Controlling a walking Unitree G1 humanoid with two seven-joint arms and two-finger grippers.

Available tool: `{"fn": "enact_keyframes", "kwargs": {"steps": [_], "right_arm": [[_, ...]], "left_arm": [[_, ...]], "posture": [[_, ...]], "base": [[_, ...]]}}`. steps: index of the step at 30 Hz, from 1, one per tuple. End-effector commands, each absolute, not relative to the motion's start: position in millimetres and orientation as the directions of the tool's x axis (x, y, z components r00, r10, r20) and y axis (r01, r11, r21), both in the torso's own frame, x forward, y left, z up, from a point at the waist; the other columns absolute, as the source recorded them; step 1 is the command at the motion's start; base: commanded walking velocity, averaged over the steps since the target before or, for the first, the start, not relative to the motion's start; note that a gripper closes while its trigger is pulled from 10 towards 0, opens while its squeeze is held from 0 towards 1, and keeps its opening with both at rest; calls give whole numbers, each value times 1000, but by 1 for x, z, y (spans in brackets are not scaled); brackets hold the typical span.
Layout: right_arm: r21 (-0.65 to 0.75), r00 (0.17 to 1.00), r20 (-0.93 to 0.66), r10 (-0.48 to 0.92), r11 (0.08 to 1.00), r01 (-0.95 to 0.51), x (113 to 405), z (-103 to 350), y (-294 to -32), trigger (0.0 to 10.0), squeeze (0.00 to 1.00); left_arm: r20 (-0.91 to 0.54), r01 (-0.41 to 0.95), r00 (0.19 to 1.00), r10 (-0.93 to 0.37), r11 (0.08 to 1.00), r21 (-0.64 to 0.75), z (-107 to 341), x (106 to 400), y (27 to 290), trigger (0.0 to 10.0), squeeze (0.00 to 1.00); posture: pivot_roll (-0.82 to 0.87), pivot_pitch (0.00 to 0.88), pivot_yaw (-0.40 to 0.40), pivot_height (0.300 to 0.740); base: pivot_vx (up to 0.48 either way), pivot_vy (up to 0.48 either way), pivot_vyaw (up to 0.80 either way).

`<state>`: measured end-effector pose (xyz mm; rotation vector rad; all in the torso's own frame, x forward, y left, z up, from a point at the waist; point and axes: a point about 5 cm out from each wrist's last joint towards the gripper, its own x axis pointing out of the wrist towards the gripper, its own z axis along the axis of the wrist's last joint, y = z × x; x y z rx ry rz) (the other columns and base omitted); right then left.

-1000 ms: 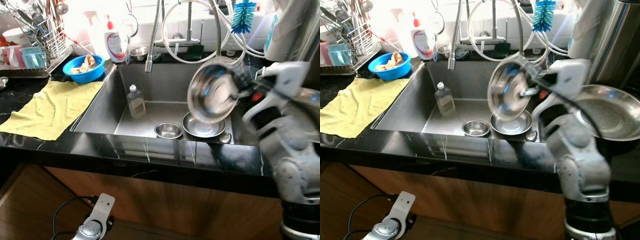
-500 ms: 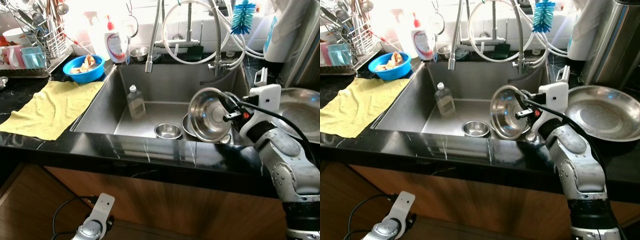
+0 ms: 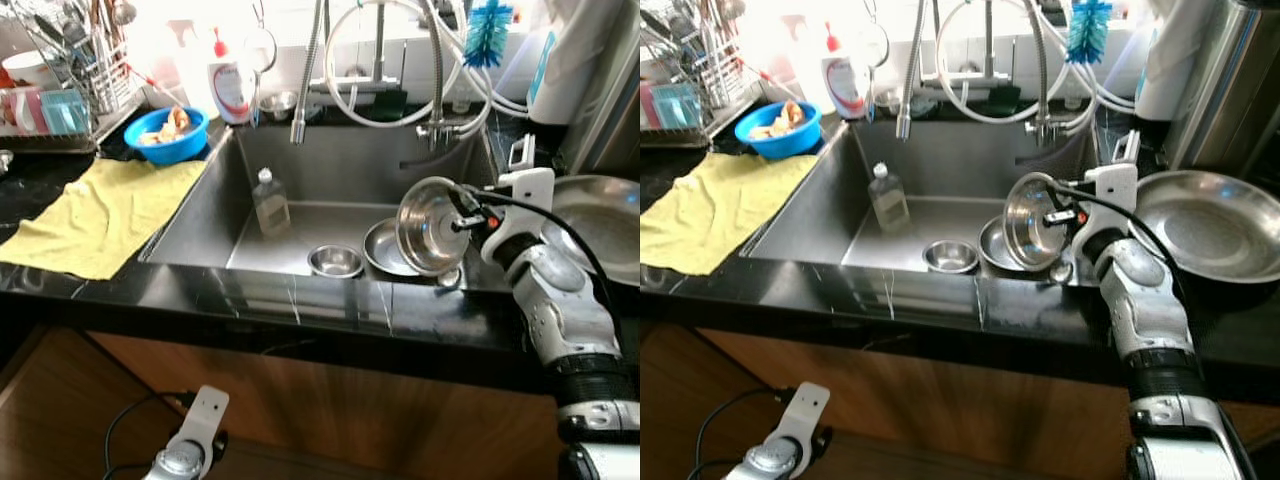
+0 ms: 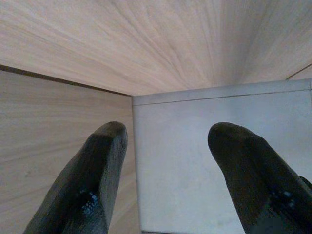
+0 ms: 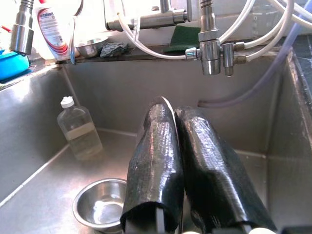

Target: Kitchen organization

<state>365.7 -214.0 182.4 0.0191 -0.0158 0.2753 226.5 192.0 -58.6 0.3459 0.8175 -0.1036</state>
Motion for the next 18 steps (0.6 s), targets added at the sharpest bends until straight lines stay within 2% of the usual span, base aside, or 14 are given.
{"fn": "enact_keyframes", "kwargs": {"steps": [1, 3, 4, 5, 6, 18], "right_arm": [[7, 955, 44, 293, 956, -294, 370, 188, -208, 10000, 0], [8, 952, 48, 303, 953, -304, 372, 186, -206, 10000, 0], [9, 950, 49, 307, 951, -308, 372, 185, -205, 10000, 349], [9, 949, 50, 310, 950, -311, 372, 185, -205, 10000, 349], [9, 949, 51, 312, 950, -313, 372, 185, -204, 10000, 1000], [6, 939, 78, 335, 942, -337, 374, 187, -199, 10000, 1000]], "left_arm": [[-732, 200, 678, 64, 942, 268, -60, 224, 198, 10000, 0], [-732, 198, 678, 65, 943, 267, -60, 224, 198, 10000, 0], [-732, 197, 678, 66, 943, 268, -60, 224, 198, 10000, 0], [-732, 197, 678, 66, 943, 268, -60, 224, 198, 10000, 0], [-733, 197, 677, 67, 943, 268, -60, 224, 199, 10000, 0], [-732, 202, 678, 67, 940, 273, -59, 225, 200, 10000, 0]], "posture": [[-155, 0, 87, 740], [-155, 0, 87, 740], [-155, 0, 87, 740], [-156, 0, 89, 740], [-157, 0, 90, 740], [-154, 0, 92, 740]], "base": [[0, 0, 0], [0, 0, 0], [0, 0, 0], [0, 0, 0], [0, 0, 0], [0, 0, 0]]}}
